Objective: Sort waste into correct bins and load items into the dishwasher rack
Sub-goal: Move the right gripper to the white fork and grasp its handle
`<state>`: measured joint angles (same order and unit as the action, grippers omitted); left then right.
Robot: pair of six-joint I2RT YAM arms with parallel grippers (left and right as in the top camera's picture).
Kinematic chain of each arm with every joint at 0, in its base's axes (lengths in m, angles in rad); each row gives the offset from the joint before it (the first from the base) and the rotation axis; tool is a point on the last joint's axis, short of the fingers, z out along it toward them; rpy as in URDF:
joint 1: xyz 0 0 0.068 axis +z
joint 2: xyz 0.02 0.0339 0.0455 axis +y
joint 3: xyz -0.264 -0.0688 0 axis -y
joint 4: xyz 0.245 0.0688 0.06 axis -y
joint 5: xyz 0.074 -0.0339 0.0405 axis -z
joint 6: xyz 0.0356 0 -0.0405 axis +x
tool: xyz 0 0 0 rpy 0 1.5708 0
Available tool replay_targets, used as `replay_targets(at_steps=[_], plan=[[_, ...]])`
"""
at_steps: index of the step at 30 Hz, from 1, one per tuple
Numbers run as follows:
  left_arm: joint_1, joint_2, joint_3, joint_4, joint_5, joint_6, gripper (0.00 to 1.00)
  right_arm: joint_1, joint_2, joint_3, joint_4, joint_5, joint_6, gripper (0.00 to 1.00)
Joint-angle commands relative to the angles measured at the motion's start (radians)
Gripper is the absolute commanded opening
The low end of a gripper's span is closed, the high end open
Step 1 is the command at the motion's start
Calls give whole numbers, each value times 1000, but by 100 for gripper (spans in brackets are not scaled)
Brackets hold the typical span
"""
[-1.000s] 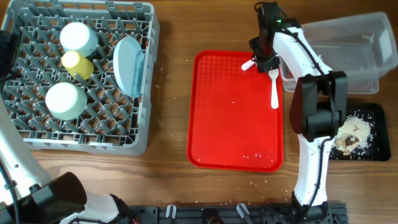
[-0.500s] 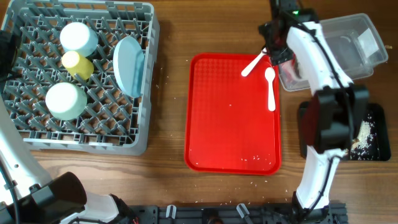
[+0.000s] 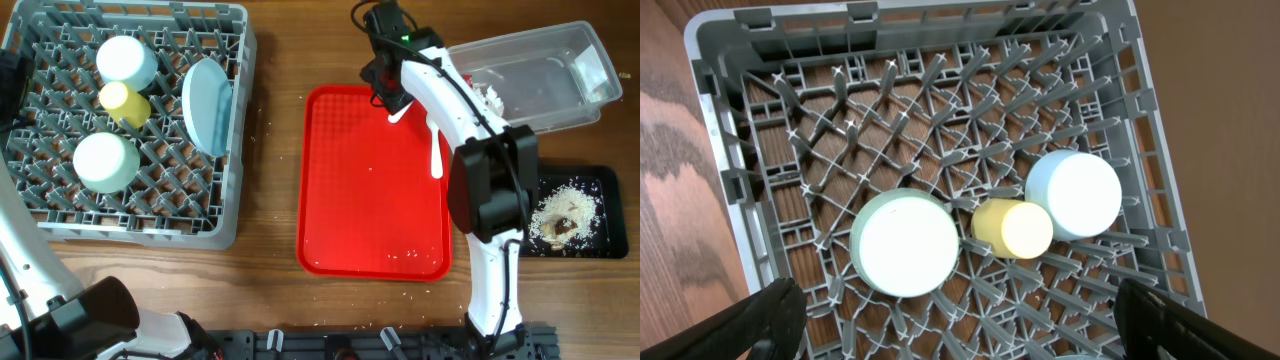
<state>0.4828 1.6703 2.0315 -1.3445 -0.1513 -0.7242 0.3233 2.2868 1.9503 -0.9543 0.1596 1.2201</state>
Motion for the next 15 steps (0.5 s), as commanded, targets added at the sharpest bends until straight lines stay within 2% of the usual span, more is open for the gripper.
replay_targets(at_steps=[1,3,8,11,12,14,15], plan=[[3,-2,2,-4,5,-18,100,-84,19,-8,0,68,-16,35],[3,-2,2,-4,5,-18,100,-147,19,-4,1,48,-43,22],[3,-2,2,-4,5,-18,100,-234,19,-4,-21,21,-95,23],[3,-2,2,-4,6,-18,100,-220,19,-4,-16,-49,-167,21],[3,-2,2,-4,6,-18,100,-202,19,-4,7,-84,-222,23],[3,-2,2,-4,6,-18,100,-162,19,-5,18,-99,-231,29],[3,-2,2,-6,6,-18,100,-134,19,-11,26,-88,-214,40]])
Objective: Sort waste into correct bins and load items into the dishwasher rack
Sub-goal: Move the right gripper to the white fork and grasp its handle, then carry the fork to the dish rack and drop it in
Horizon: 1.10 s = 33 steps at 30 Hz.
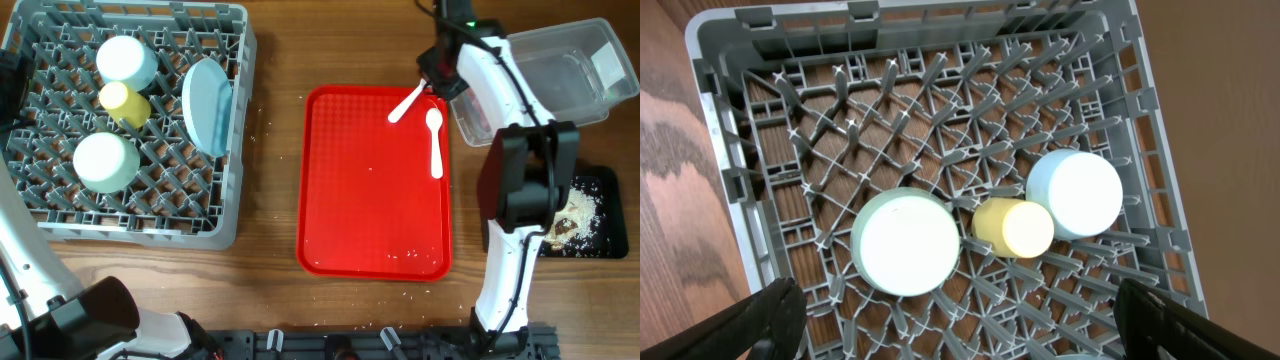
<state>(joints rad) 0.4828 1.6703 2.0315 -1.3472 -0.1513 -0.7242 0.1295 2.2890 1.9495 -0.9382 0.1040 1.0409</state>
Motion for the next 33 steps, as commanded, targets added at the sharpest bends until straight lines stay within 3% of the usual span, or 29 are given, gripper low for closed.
replay_targets(at_steps=[1,5,10,16,19,23,25,33], plan=[[3,-2,1,-5,6,-18,100,98,25,-13,5,24,33,69],[3,-2,2,-12,5,-18,100,133,60,-14,-18,48,165,71],[3,-2,1,-12,6,-18,100,128,98,-14,-36,61,158,58],[3,-2,1,-16,5,-18,100,93,123,-14,-11,60,112,57],[3,-2,1,-16,6,-18,100,89,142,-14,11,56,111,47],[3,-2,2,-16,5,-18,100,89,145,-14,3,49,111,14],[3,-2,2,-16,5,-18,100,89,144,-14,-2,25,94,5],[3,-2,1,-15,5,-18,100,90,56,-12,-38,-24,36,5]])
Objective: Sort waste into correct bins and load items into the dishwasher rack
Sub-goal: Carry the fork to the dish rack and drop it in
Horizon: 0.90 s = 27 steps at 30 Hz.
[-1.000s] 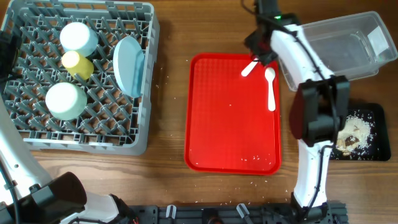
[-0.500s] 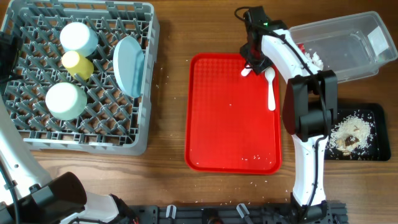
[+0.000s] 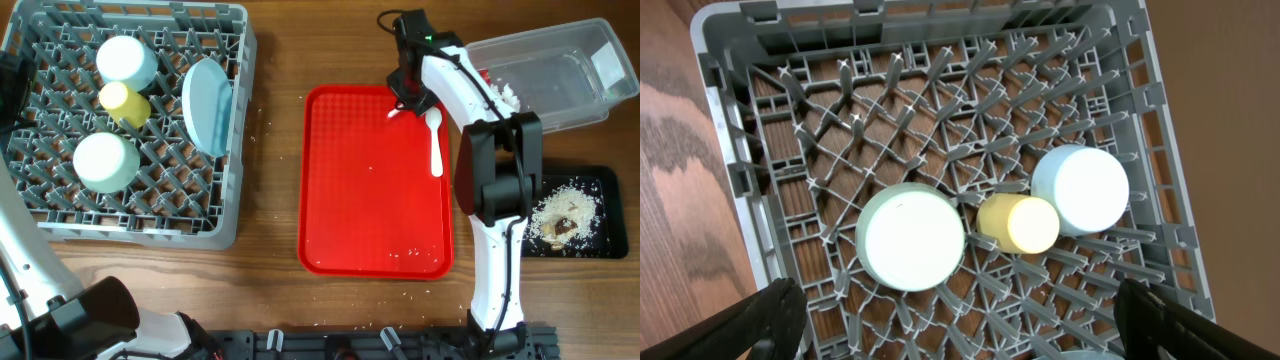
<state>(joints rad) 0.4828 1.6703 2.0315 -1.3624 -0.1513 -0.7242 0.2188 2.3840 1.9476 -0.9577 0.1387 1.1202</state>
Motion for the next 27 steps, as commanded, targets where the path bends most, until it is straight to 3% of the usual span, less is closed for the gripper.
replay_targets(at_steps=[1,5,8,15,25,27], plan=[[3,-2,1,0,5,-18,100,10,-83,-10,-11,-117,-77,4],[8,-2,1,31,3,-18,100,134,-213,-10,167,-420,-218,4],[44,-2,1,35,2,-18,100,333,-223,6,369,-521,-294,4],[65,-2,2,22,2,-18,100,529,-224,266,351,-428,-332,5],[66,-2,2,18,1,-17,100,771,-111,285,486,-251,-295,5],[66,-2,2,15,0,-17,100,799,-83,285,469,-157,-306,14]])
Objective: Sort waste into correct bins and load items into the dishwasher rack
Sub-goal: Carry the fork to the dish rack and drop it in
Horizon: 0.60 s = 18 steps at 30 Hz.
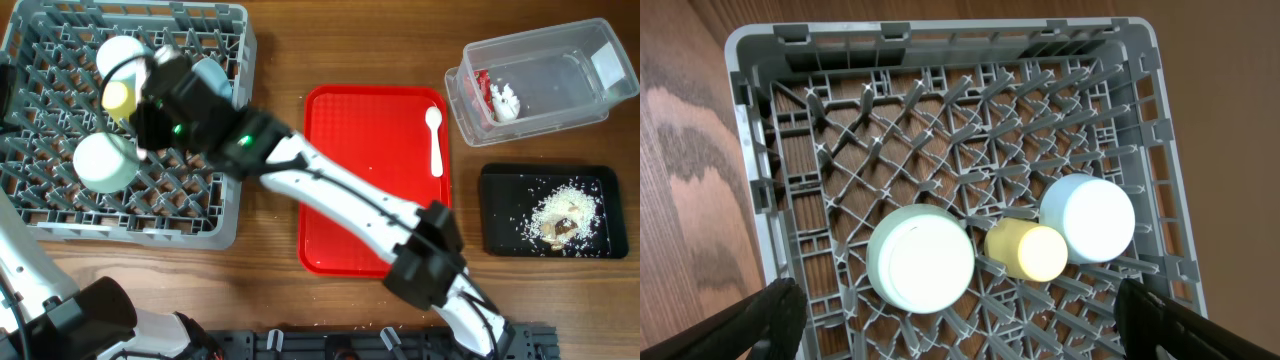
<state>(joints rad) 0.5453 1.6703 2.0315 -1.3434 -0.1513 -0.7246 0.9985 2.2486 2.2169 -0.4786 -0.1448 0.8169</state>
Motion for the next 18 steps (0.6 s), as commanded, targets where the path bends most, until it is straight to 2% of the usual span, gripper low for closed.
replay_targets(at_steps=[1,3,4,5,7,10,13,15,18], plan=[[3,-2,1,-6,0,-17,100,22,65,16,-13,151,-6,18],[3,-2,2,-8,-7,-17,100,19,74,16,-18,164,-6,20],[3,-2,2,-8,-7,-17,100,18,78,16,-20,163,-6,27],[3,-2,1,-8,-7,-17,100,18,81,16,-23,164,-7,47],[3,-2,2,-8,-7,-17,100,18,82,16,-35,189,-6,68],[3,-2,2,-8,-7,-17,100,11,63,39,-108,335,-6,69],[3,-2,1,-8,-7,-17,100,-72,-58,101,-256,387,-6,72],[3,-2,1,-8,-7,-17,100,-207,-201,104,-391,364,-11,76],[3,-2,1,-8,-6,-17,100,-459,-320,104,-628,290,-127,80]])
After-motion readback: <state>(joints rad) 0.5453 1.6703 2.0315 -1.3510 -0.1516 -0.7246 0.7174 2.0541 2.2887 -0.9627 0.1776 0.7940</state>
